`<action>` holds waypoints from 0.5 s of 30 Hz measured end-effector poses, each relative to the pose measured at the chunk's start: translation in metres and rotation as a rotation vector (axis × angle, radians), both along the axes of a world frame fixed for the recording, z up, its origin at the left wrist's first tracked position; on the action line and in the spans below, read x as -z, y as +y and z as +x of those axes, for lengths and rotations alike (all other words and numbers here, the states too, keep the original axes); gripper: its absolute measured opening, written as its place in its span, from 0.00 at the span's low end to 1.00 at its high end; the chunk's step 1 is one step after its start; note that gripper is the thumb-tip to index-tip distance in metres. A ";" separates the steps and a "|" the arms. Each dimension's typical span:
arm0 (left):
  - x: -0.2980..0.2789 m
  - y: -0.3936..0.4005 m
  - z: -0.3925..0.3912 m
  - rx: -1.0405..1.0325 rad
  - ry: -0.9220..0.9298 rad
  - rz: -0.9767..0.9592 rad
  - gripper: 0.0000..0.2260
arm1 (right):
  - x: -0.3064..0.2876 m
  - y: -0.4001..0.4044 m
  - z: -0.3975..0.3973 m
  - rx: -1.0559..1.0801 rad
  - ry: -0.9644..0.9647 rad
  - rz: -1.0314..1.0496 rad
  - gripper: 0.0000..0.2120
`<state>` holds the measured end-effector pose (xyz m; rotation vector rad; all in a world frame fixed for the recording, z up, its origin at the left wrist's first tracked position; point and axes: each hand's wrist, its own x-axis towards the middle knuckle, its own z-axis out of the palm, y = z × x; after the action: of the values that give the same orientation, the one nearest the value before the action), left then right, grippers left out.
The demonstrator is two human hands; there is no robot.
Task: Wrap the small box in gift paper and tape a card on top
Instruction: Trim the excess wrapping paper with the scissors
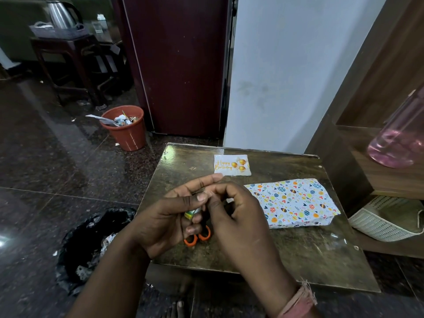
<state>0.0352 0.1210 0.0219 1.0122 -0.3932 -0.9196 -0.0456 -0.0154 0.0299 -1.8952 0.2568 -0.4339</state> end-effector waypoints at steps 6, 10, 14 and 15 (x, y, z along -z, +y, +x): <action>0.004 0.000 0.001 0.058 -0.048 0.029 0.33 | -0.004 -0.003 0.000 -0.030 0.061 0.088 0.05; 0.005 -0.001 0.000 0.075 -0.058 0.043 0.33 | -0.008 -0.010 -0.003 -0.057 0.150 0.155 0.08; 0.005 -0.003 -0.003 0.075 -0.050 0.077 0.30 | -0.007 -0.010 -0.004 -0.056 0.179 0.054 0.07; 0.005 -0.004 -0.003 0.076 -0.050 0.082 0.29 | -0.006 -0.010 -0.004 -0.047 0.183 0.026 0.08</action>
<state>0.0318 0.1174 0.0171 1.1029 -0.4414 -0.9863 -0.0494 -0.0251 0.0361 -1.9131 0.3365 -0.2245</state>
